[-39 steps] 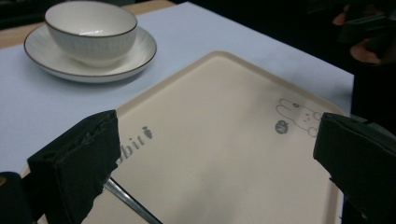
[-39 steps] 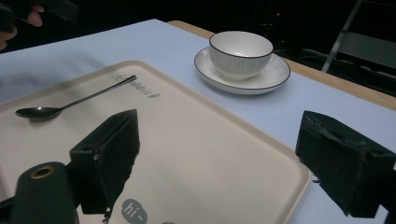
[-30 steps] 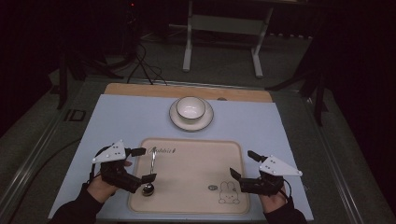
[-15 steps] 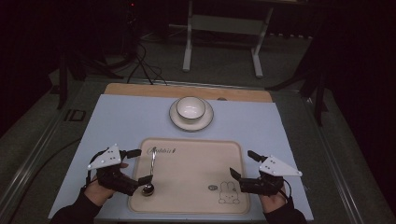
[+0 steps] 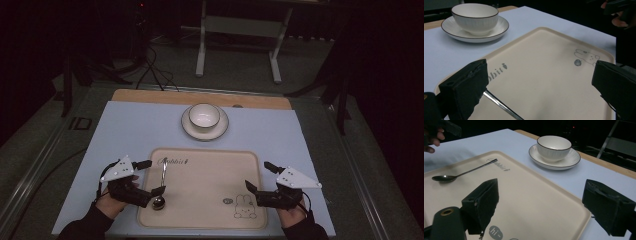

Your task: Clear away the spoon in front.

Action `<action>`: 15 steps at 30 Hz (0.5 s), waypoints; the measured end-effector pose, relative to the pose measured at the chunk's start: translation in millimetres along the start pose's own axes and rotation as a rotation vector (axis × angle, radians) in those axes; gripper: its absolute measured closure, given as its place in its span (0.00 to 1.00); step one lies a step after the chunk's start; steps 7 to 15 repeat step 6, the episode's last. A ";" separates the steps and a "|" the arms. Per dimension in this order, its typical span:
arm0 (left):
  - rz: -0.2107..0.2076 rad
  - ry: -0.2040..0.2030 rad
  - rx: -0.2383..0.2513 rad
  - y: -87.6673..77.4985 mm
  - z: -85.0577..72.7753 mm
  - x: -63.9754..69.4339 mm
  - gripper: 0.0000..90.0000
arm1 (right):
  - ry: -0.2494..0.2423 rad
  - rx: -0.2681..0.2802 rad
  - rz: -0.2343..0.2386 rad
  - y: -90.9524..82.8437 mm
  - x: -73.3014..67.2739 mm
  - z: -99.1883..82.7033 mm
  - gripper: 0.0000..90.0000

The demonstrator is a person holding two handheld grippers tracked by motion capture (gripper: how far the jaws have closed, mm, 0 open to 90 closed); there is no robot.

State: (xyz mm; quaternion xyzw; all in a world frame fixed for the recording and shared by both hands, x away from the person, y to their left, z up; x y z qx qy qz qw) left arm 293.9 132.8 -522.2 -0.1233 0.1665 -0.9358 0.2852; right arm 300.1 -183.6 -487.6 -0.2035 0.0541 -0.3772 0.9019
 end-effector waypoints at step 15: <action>-0.006 -0.004 0.010 1.2 1.0 1.1 0.01 | 0.005 -0.003 0.004 0.8 0.9 -0.9 0.15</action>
Point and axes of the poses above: each handheld gripper's, and its own axes: y roughly forward along the jaws, z roughly out of its top, x roughly to its right, the point moved 9 cm from there along y, roughly forward along the jaws, and after that the axes turned 1 degree about -x, right-handed, at the moved point
